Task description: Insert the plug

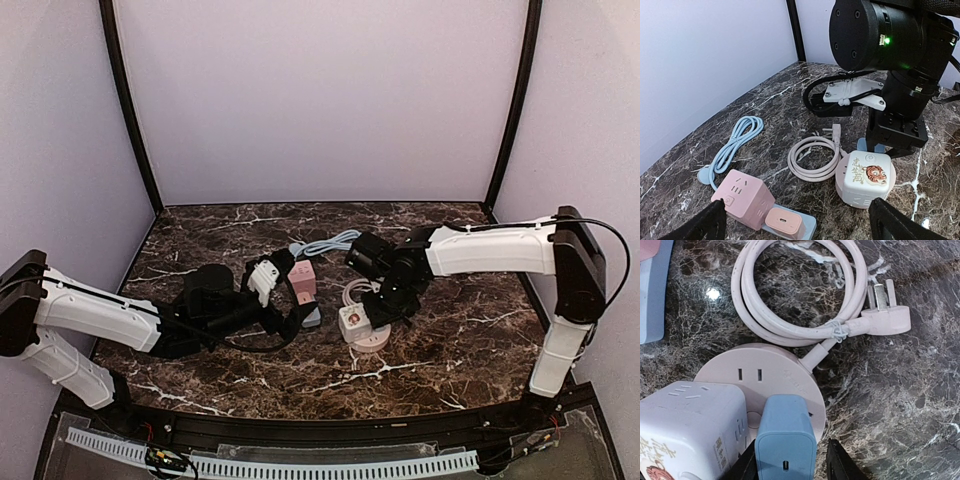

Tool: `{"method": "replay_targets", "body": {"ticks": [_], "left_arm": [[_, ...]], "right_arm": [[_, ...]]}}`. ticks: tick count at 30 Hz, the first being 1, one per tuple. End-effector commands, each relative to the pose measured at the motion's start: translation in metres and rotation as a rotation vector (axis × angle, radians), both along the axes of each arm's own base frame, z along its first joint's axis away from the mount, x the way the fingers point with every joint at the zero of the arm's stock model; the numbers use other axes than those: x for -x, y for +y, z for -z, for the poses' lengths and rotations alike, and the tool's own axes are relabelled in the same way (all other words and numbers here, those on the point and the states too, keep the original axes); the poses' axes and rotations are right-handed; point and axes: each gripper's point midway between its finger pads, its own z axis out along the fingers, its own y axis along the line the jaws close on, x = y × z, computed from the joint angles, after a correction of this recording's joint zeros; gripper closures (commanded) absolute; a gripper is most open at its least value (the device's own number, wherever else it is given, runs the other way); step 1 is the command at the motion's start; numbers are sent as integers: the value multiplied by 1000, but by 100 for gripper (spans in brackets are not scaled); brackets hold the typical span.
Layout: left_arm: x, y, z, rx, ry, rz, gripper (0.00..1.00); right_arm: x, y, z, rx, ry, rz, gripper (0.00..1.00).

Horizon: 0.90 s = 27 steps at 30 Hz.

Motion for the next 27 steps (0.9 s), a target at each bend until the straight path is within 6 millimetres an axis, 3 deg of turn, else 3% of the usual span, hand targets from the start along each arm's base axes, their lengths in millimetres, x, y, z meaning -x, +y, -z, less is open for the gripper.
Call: {"method": "replay_targets", "body": {"ticks": [1,9,15,20,27], "left_arm": [[2,5,-3,2,-4,4,0],[1,6,-5,4,-9,-4,0],[-5,18,-11,-12,-42,-65,0],[-19,45,-20,-45,-93,-196,0],[-49,109,-25,-49,-93,-421,1]], "right_arm": [[-6,-8,-30,27,-42,5,55],[-21,-3,-73,-30,-130,7,40],[-37,-10,-110,-63,-238,37,26],[-53,-13,-146,-128,-369,63,4],[-68,-29,-194,-242,-618,119,1]]}}
